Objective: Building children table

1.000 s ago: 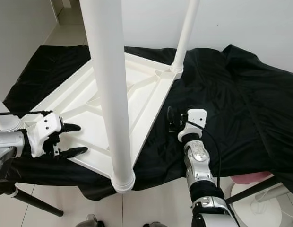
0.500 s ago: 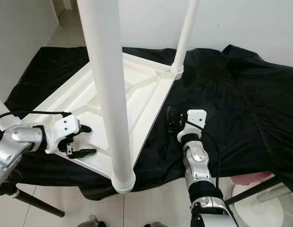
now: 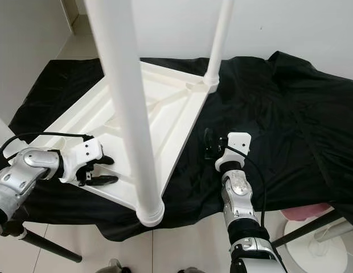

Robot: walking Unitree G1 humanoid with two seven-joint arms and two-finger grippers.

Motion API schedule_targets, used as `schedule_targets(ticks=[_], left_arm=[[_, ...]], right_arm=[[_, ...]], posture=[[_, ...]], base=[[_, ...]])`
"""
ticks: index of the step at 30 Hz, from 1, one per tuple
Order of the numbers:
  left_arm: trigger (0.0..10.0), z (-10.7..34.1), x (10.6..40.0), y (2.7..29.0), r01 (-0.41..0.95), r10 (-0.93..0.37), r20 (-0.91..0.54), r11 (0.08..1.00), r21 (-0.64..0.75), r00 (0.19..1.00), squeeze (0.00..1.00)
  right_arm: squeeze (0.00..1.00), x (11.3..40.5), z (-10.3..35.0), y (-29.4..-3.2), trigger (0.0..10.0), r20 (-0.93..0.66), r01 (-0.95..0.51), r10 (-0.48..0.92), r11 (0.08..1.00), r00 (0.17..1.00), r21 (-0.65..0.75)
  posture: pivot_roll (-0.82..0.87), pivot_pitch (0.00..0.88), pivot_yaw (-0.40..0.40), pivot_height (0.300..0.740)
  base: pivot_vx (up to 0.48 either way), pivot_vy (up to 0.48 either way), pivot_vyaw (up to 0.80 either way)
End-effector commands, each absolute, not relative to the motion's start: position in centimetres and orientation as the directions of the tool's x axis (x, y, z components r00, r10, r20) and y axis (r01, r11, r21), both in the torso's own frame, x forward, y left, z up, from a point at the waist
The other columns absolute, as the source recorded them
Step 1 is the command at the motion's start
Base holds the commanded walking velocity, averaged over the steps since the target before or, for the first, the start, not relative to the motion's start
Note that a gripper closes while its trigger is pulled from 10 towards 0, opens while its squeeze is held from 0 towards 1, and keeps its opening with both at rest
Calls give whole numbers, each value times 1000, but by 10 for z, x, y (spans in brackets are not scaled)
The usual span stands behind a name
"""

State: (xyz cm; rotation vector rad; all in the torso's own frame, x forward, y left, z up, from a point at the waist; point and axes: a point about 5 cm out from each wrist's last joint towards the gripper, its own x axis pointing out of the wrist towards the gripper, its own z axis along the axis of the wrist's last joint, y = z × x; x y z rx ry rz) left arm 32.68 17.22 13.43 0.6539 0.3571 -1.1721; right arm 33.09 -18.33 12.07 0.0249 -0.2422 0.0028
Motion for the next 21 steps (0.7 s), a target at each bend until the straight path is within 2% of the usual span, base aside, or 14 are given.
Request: schedule_targets(ticks=[1, 6, 7, 8, 12, 13, 19, 20, 21], left_arm=[[0, 128, 331, 183, 899, -679, -590, 318, 301, 437, 0], [0, 131, 335, 178, 880, -674, -567, 324, 347, 472, 0], [392, 135, 337, 175, 869, -678, -547, 335, 363, 491, 0], [7569, 137, 338, 173, 862, -681, -534, 343, 372, 502, 0], [7569, 140, 339, 169, 860, -699, -510, 335, 385, 500, 0], [10000, 145, 336, 158, 864, -727, -488, 306, 399, 483, 0], [10000, 156, 338, 139, 856, -774, -400, 346, 385, 492, 0], [10000, 159, 337, 136, 860, -791, -374, 353, 369, 485, 1000], [10000, 161, 336, 133, 863, -801, -358, 357, 358, 480, 1000]], right_arm=[[0, 331, 120, -185, 10000, 240, 3, -8, 1000, 971, 22], [0, 332, 121, -182, 10000, 242, -5, -1, 1000, 970, 24], [0, 332, 121, -182, 10000, 241, -6, 1, 1000, 971, 23], [0, 333, 121, -182, 10000, 240, -7, 1, 1000, 971, 23], [0, 333, 122, -182, 10000, 241, -8, 2, 1000, 971, 24], [0, 333, 121, -182, 10000, 239, -9, 3, 1000, 971, 25], [0, 333, 121, -181, 10000, 237, -11, 5, 1000, 972, 24], [0, 333, 121, -181, 10000, 237, -11, 5, 1000, 971, 24], [0, 333, 121, -181, 10000, 238, -11, 5, 1000, 971, 24]], posture=[[44, 97, 0, 740], [45, 98, -1, 740], [46, 101, -3, 740], [46, 101, -3, 740], [48, 104, -7, 740], [50, 105, -10, 740], [48, 103, -11, 740], [48, 103, -11, 740], [48, 103, -11, 740]], base=[[0, 0, 0], [0, 0, 0], [0, 0, 0], [0, 0, 0], [0, 0, 0], [0, 0, 0], [0, 0, 0], [0, 0, 0], [0, 0, 0]])
